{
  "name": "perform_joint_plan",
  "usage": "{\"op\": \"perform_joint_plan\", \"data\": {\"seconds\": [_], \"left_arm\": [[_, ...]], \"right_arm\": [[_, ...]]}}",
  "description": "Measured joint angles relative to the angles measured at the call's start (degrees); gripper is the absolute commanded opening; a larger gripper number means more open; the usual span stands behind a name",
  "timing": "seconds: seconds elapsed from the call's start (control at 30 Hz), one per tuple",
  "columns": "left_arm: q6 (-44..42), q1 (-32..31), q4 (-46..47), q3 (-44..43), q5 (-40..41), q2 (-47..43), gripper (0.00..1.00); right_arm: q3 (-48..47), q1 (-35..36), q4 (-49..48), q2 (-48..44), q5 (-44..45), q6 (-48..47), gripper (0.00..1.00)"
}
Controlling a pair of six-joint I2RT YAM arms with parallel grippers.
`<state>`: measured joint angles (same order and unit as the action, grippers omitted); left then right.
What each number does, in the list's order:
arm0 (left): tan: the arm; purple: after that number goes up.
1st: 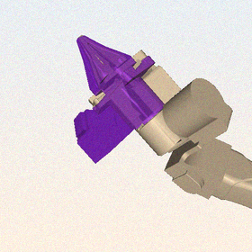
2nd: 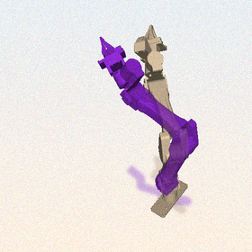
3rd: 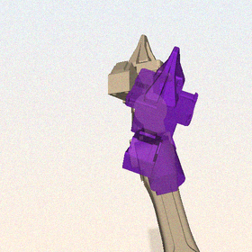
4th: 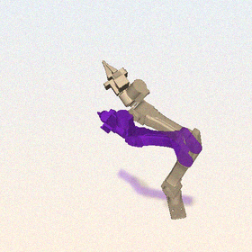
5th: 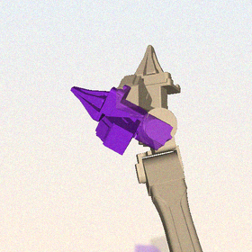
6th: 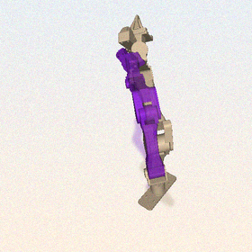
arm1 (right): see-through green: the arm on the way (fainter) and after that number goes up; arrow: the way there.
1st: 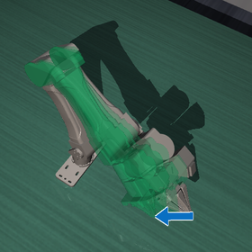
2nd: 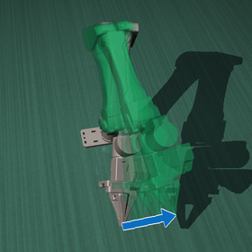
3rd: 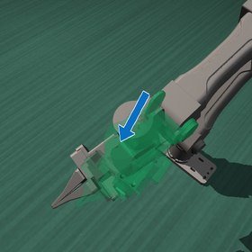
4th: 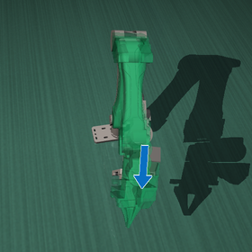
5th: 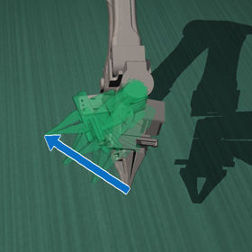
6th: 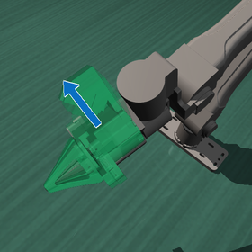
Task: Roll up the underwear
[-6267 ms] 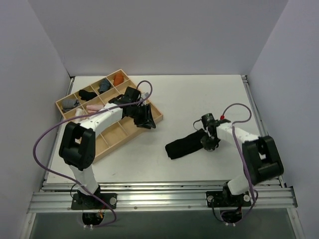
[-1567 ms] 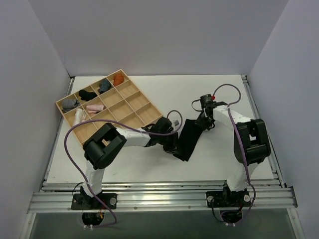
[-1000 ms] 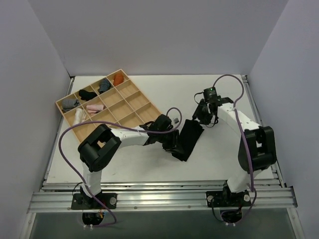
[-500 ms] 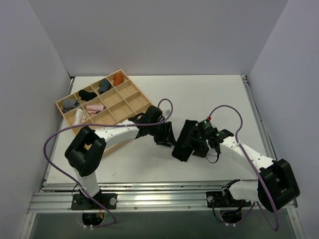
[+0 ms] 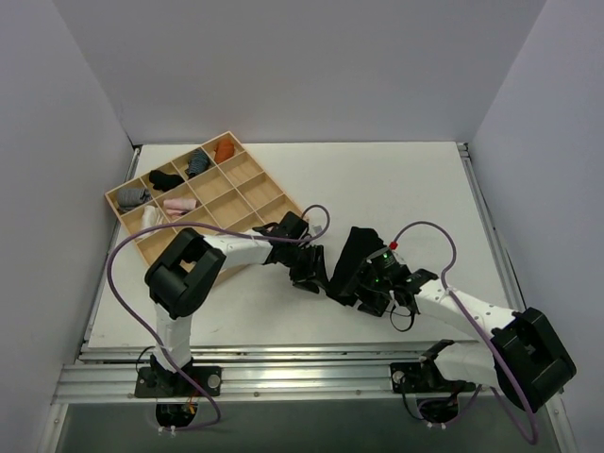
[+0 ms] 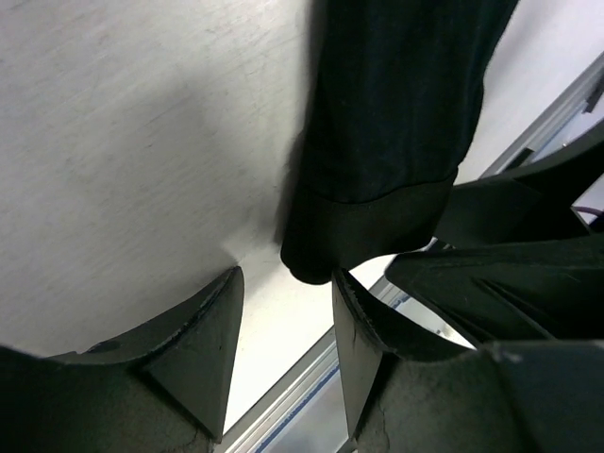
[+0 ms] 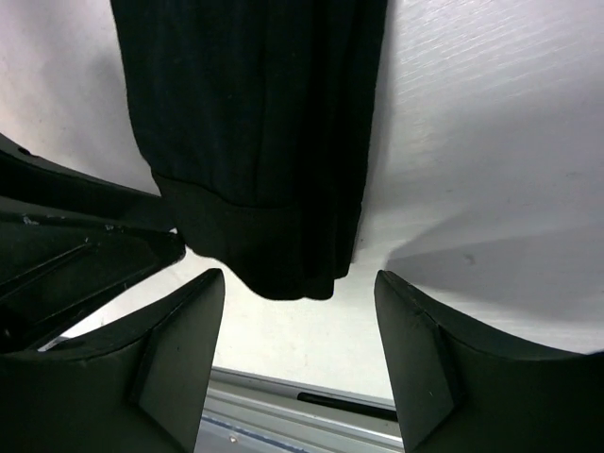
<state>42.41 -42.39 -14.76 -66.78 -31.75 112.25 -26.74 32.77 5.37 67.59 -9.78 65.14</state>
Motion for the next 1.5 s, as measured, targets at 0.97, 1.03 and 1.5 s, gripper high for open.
{"op": "perform_joint_plan", "data": {"seconds": [0.97,1.03,1.5], "left_arm": [[9.6,3.8,14.2,6.6,-8.7,1.1,0.54],[10.2,3.9,14.8,6.5,-8.8,1.1,0.57],[15.6,2.2,26.0,7.1,-12.3,4.2,0.61]], "right_arm": [[5.5,0.4,-8.6,-0.5,4.5,3.0,0.17],[6.1,0.4,-7.5,-2.3,4.5,3.2,0.14],[4.7,-0.2,-6.0,-1.4,2.9,1.2,0.11]]}}
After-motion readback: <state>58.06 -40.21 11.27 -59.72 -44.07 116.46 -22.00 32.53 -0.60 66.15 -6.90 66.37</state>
